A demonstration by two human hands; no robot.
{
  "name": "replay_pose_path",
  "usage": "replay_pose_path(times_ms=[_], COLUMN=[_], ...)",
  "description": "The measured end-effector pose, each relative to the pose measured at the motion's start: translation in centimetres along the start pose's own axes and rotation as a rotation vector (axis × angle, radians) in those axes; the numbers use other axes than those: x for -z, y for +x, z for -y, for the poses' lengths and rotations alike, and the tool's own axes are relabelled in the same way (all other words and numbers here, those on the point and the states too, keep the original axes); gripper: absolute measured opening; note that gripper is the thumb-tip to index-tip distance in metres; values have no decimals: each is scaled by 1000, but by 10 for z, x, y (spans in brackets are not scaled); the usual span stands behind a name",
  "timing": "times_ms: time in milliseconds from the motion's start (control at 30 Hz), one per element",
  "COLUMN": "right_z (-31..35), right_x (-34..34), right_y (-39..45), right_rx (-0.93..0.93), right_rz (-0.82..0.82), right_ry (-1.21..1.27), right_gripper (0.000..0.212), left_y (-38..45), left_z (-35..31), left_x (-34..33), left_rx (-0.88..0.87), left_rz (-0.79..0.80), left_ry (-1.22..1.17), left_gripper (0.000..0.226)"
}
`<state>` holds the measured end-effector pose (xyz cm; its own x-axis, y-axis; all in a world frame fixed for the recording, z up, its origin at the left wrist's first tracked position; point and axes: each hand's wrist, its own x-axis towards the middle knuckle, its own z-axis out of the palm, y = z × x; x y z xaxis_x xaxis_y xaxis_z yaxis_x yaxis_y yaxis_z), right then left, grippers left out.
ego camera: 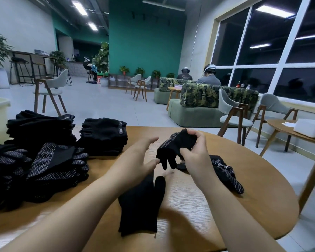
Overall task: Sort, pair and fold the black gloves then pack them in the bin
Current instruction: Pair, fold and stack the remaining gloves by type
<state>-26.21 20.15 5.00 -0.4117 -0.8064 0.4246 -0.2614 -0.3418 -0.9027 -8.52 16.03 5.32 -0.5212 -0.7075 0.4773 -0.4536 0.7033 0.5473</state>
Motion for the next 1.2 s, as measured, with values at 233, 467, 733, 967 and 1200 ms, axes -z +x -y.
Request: replay_pose_path(times_ms=[233, 467, 733, 967, 1200], right_z=[16, 17, 12, 1, -4], right_x=[13, 34, 62, 121, 124], right_y=[13, 20, -8, -56, -36], right_rx=[7, 35, -69, -324, -363], right_rz=[-58, -135, -197, -241, -233], right_ry=[-96, -182, -285, -786, -1251], right_gripper=[26, 32, 27, 14, 11], left_y=[18, -2, -21, -28, -33], left_z=[-8, 10, 27, 30, 34], left_x=[-10, -21, -22, -28, -33], left_rx=[-5, -21, 37, 24, -2], left_rz=[116, 303, 304, 300, 302], left_ry=[-53, 47, 110, 93, 135], left_gripper=[49, 49, 46, 40, 34])
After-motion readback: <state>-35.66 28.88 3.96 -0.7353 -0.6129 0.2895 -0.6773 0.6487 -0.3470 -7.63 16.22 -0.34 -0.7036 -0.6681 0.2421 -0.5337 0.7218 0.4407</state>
